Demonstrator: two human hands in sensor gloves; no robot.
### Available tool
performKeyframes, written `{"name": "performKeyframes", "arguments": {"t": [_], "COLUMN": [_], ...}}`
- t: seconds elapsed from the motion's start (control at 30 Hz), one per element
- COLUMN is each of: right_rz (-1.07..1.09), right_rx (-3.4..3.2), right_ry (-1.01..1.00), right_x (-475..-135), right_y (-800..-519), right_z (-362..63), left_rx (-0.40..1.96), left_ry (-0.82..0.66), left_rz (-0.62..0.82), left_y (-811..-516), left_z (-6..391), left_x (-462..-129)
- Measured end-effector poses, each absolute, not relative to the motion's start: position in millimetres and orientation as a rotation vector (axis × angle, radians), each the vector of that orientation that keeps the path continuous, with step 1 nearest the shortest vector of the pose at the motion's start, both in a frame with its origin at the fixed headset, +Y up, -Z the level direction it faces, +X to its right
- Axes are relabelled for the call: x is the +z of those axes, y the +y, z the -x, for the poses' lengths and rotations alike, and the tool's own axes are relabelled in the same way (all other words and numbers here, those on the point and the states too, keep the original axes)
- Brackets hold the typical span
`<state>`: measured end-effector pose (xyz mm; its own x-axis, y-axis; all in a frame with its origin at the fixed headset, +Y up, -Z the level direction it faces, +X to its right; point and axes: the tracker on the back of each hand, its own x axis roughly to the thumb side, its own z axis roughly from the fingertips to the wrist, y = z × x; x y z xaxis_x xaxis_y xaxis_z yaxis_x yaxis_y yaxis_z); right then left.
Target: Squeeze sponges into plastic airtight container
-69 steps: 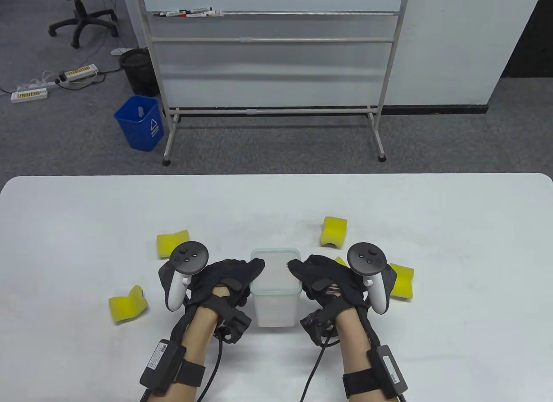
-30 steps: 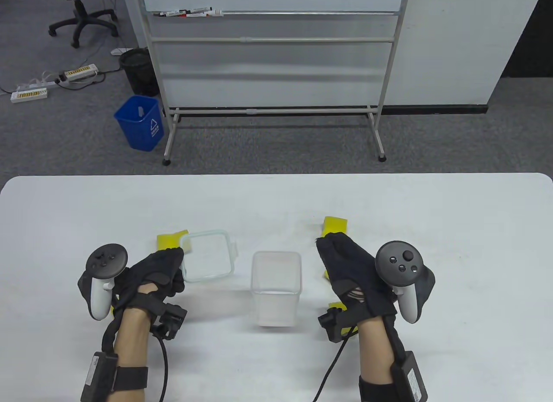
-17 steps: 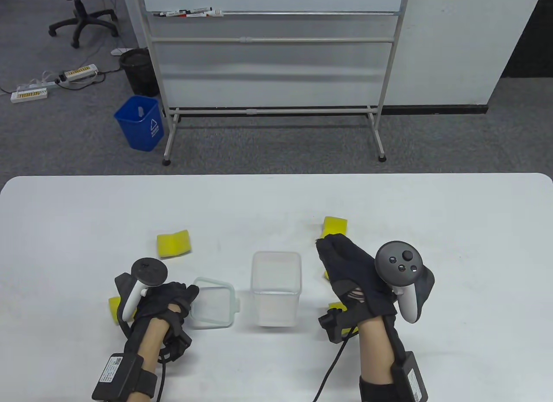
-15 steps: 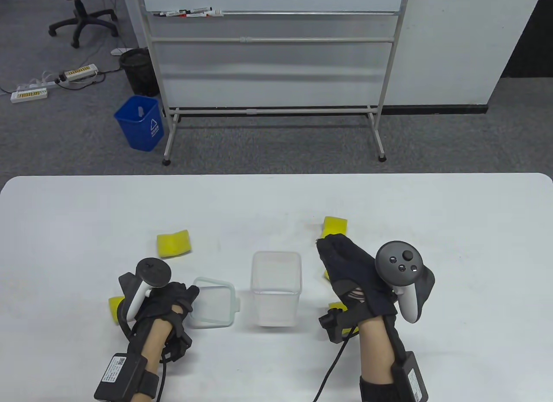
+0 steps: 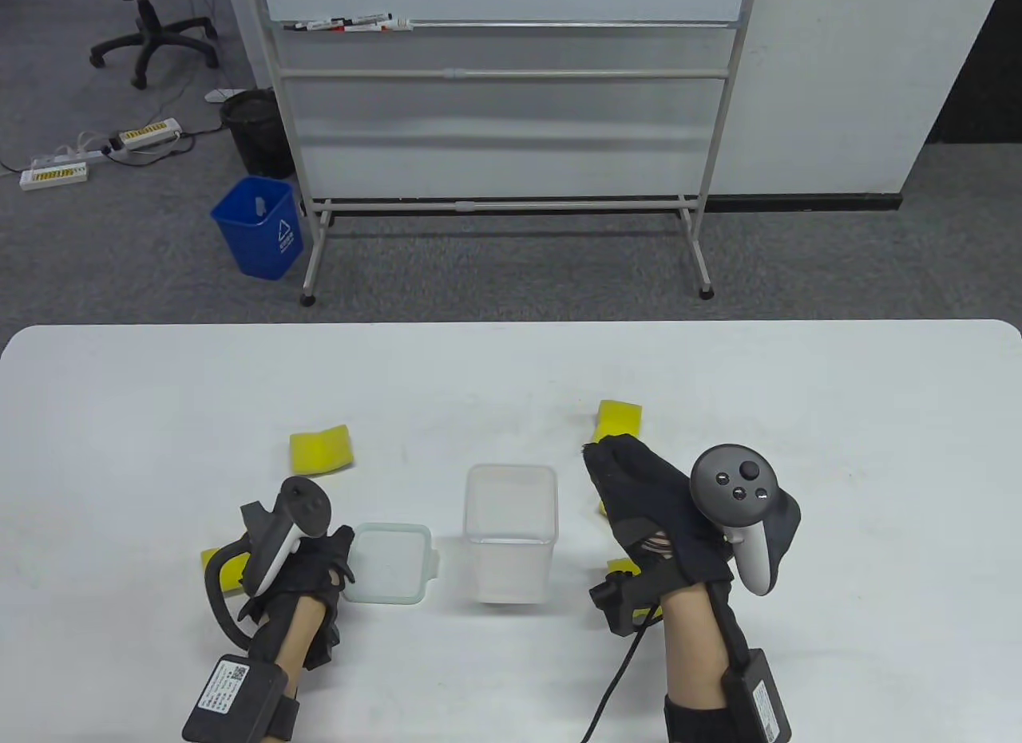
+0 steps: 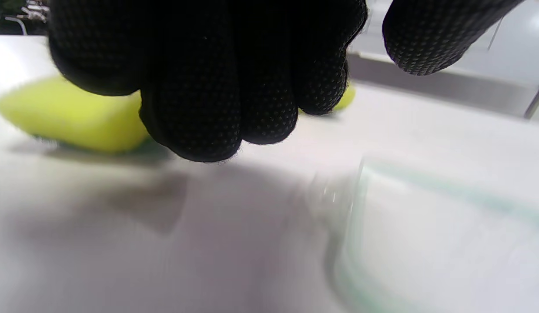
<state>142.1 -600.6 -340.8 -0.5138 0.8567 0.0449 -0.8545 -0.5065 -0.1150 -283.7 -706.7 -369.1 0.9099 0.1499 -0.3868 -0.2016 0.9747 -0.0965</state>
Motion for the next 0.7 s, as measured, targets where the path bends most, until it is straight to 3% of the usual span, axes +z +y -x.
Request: {"name": "performKeyframes", "arguments": {"t": [0.13,0.2,0.33,0.4,0.7], "right_rz": [0.010,0.003,-0.005,-0.008,-0.011], "right_rx": [2.103,2.105,2.106,2.111,2.129], "right_ry": [-0.155,-0.156,-0.144,-0.132,-0.110], "right_x": [-339.2,-338.3,-339.0,-339.8,-341.3], "right_y": [-598.2,-597.3,-598.4,-599.5,-601.8], "right_z": [-141.2,-139.9,-138.1,-137.1,-134.2], "left_rx": [0.221,0.218,0.313,0.356,0.373], "left_ry": [0.439,0.463,0.445,0.457,0.525], "left_rz": [-0.037,0.033,0.309,0.358,0.258], "left_y": [-687.7,-691.7,-715.0,-728.2,-730.0], "left_z": [310.4,326.1,342.1,346.1,353.9], "left_x": [-358.2,-357.8,-362.7,-365.7,-367.1]}}
